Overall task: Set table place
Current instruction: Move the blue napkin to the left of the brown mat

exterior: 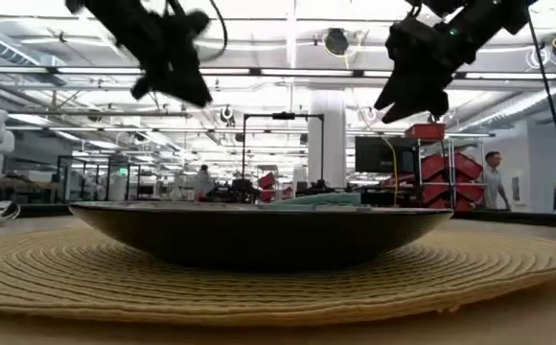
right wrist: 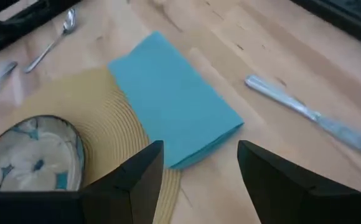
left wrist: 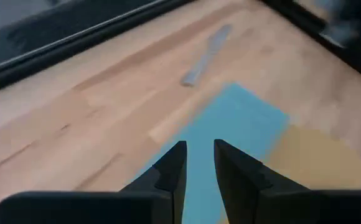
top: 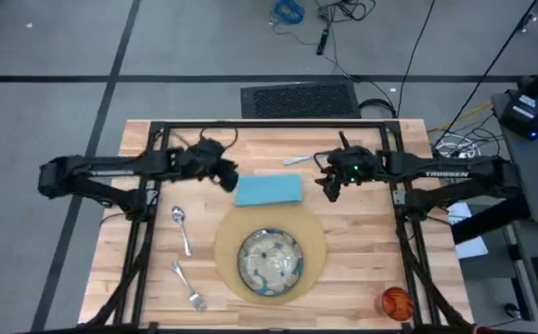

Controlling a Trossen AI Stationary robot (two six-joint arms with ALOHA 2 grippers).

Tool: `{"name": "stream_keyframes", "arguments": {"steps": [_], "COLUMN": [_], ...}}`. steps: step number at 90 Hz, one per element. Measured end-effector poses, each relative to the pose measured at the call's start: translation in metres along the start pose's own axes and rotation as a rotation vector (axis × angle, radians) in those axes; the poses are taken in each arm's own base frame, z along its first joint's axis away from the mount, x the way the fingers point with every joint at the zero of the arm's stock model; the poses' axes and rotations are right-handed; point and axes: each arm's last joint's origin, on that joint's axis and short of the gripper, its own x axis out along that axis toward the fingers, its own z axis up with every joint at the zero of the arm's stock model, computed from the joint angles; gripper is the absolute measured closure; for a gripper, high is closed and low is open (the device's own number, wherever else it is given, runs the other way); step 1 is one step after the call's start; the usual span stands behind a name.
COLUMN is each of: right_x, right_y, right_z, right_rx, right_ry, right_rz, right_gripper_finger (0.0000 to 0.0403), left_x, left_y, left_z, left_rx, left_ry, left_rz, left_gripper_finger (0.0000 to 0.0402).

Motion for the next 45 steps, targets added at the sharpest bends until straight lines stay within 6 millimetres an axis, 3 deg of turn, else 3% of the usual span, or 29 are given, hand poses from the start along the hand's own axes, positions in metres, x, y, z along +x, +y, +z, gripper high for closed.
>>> {"name": "stream_keyframes", "arguments": {"steps": [15, 27, 45], "right_x": [0.000, -0.001, -0.002], "right_y": [0.012, 0.021, 0.026], "right_z": [-0.006, -0.008, -0.010], "right_rx": [-0.033, -0.057, -0.064], "right_ry": [0.009, 0.001, -0.002], "right_rz": [0.044, 0.082, 0.103], "right_gripper_finger": [0.0206, 0.0206, 0.0206], "left_x": [0.028, 0.028, 0.025], "left_y": [0.040, 0.061, 0.072], "left_z": [0.012, 0.023, 0.028], "left_rx": [-0.122, -0.030, 0.003], "left_ry": [0.171, 0.186, 0.182], "left_rz": [-0.077, -0.195, -0.154], "left_gripper_finger": [0.0336, 0.0336, 0.0336]}}
